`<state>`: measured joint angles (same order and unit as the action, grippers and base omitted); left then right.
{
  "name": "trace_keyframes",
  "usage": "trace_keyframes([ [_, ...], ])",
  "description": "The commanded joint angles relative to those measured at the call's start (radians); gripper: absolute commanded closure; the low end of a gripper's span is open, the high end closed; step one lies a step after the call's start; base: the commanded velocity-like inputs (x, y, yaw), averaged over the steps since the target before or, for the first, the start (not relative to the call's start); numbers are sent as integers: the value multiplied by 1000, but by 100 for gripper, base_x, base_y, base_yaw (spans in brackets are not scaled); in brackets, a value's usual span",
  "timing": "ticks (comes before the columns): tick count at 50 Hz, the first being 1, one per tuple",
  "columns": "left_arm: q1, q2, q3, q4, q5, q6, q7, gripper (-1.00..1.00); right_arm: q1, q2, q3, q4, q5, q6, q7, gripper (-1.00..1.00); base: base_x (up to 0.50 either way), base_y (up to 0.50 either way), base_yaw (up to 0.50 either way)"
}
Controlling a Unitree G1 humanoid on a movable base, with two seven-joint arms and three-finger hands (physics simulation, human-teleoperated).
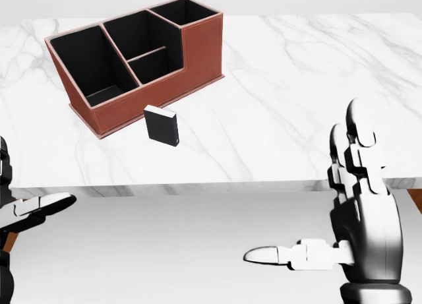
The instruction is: Pick up the book and place it in the left compartment of the caddy.
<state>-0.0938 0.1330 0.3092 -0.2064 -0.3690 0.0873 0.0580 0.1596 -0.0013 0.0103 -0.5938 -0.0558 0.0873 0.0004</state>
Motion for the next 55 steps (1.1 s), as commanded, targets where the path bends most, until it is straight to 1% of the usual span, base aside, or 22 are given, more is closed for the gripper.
trace_keyframes([
  [1,16,-10,-23,-16,26,0,17,-100,41,4,29,-243,-35,0,-27,-100,0,0,0],
  [3,16,-9,-19,-21,22,0,17,-100,43,2,40,-253,-48,0,-28,-100,0,0,0],
  [15,12,1,-2,-24,10,0,17,-100,46,5,35,-276,-47,0,-23,-100,0,0,0],
  [19,14,2,0,-41,7,0,21,-100,44,1,46,-277,-66,0,-25,-100,0,0,0],
  [36,15,3,3,-49,5,0,21,-100,45,0,63,-286,-67,0,-27,-100,6,49,0],
  [45,18,0,1,-57,7,0,18,-100,45,3,54,-287,-49,0,-29,-100,9,49,0],
  [50,19,0,1,-59,9,0,17,-100,56,13,33,-318,18,0,-18,-100,29,29,0],
  [55,25,-4,-3,-71,11,0,16,-100,59,7,38,-321,28,0,-24,-100,50,9,0],
])
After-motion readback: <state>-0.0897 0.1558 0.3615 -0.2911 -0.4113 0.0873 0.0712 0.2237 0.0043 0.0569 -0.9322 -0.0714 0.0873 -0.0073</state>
